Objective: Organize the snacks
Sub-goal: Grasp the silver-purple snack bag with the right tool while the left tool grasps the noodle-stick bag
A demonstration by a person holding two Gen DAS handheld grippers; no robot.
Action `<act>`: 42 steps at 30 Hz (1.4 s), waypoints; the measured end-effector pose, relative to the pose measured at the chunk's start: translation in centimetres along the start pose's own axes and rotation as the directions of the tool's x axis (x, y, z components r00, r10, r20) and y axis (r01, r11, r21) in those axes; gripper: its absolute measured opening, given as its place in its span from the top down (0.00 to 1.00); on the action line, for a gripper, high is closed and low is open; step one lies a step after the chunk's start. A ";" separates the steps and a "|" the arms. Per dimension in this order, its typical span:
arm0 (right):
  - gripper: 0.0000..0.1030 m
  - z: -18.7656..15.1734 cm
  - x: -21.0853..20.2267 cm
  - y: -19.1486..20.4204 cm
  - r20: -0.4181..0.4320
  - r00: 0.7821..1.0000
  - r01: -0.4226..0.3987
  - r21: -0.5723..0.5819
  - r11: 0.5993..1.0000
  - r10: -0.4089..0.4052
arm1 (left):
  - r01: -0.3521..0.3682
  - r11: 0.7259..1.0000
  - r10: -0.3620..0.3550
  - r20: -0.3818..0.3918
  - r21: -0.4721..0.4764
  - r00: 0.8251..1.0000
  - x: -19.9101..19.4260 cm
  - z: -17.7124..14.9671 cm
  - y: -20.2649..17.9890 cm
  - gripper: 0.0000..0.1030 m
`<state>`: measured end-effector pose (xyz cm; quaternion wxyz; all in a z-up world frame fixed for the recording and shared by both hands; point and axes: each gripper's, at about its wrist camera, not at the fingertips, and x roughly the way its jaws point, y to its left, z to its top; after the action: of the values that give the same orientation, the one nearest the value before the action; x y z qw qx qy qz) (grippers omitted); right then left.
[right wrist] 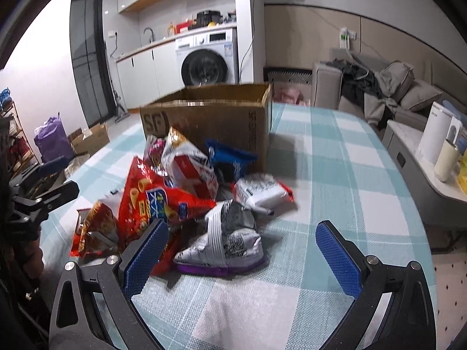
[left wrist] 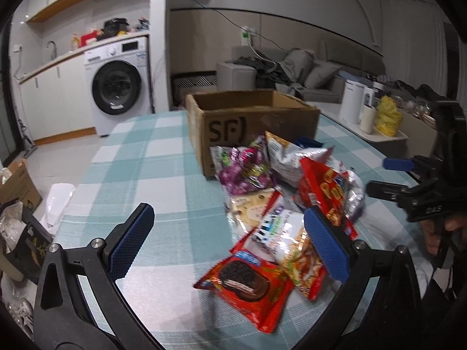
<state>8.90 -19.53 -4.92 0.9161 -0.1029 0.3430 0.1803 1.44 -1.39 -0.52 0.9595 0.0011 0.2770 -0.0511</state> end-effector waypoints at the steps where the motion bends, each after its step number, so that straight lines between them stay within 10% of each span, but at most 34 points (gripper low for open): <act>1: 0.00 0.0 0.5 -0.1 -0.021 1.000 -0.009 0.003 1.000 0.009 | 0.008 1.000 -0.008 -0.011 0.001 1.000 0.2 0.0 -0.2 0.01; 18: 0.03 -0.2 5.9 -1.6 -0.198 0.978 -0.055 0.063 0.996 0.066 | 0.137 0.989 -0.130 -0.138 0.046 0.982 2.8 0.7 -2.5 0.01; 42: 0.46 0.3 7.9 -1.6 -0.222 0.968 -0.104 0.052 0.993 0.113 | 0.205 0.977 -0.184 -0.263 0.052 0.947 7.2 -0.1 -2.6 0.01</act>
<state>15.25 -18.90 -9.84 0.8621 -0.0856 0.4531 0.2103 7.23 -4.67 -4.34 0.9050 0.0181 0.3954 -0.1559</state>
